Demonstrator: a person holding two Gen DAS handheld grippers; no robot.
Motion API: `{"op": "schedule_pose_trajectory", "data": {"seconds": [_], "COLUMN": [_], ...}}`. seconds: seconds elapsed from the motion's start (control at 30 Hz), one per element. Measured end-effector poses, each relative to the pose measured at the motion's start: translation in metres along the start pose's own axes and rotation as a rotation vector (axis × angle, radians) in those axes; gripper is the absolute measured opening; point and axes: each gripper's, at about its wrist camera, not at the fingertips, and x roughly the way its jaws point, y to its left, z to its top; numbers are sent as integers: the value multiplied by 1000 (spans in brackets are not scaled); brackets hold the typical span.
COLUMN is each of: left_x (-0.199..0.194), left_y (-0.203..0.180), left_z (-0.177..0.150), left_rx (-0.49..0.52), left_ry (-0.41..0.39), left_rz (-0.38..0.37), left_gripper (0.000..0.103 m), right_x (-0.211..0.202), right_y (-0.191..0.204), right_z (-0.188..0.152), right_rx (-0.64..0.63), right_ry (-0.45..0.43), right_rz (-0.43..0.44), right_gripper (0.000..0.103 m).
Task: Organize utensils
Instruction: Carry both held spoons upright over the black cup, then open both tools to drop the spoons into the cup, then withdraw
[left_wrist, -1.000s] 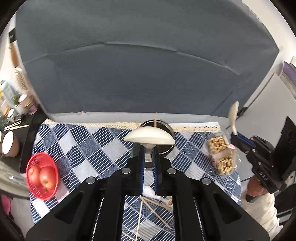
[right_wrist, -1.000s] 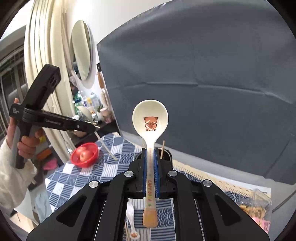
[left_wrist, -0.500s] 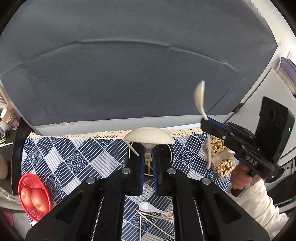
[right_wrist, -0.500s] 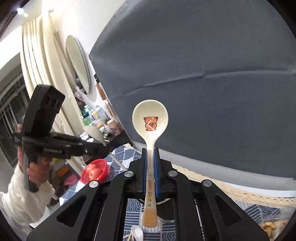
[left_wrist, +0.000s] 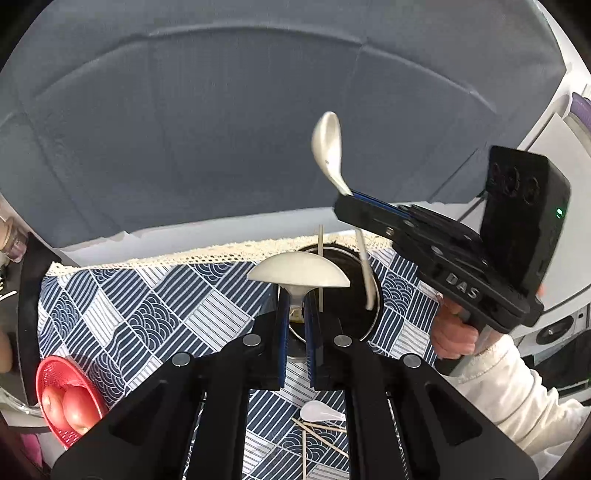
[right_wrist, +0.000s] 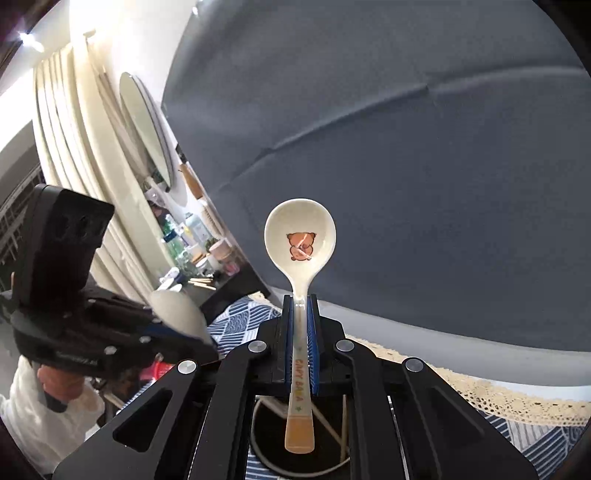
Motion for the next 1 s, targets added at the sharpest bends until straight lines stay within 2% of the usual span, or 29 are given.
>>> {"op": "schedule_pose_trajectory", "data": {"seconds": [0.37, 0.53, 0.6, 0.63, 0.67, 0.77, 0.83, 0.87, 0.9, 0.97, 1.0], "left_x": [29, 27, 24, 20, 16, 5, -5, -9, -13, -18, -20], "left_y": [1, 0, 4, 7, 10, 12, 14, 16, 17, 18, 18], "left_z": [-9, -13, -15, -17, -20, -27, -35, -38, -42, -48, -54], "left_rx": [35, 48, 34, 21, 8, 5, -3, -11, -21, -32, -32], "left_ry": [56, 27, 6, -10, -23, -64, -91, -100, -111, -121, -120], "left_rz": [-13, -26, -20, -25, -35, -46, -28, -25, -21, -10, 10], "left_gripper": [8, 9, 15, 23, 37, 62, 66, 71, 74, 83, 84], "right_x": [17, 10, 4, -1, -7, -16, -26, -32, -38, -48, -53], "right_y": [-3, 1, 6, 9, 12, 24, 30, 30, 32, 35, 36], "right_z": [-23, -29, -30, -30, -31, -31, -32, -33, -34, -36, -37], "right_rx": [-35, -65, -84, -95, -109, -150, -173, -174, -177, -177, -163], "right_ry": [61, 92, 110, 119, 121, 128, 133, 136, 136, 134, 139], "right_rz": [-50, -58, -67, -68, -79, -120, -155, -160, -175, -199, -198], "right_gripper": [7, 7, 7, 9, 11, 11, 12, 16, 28, 42, 49]}}
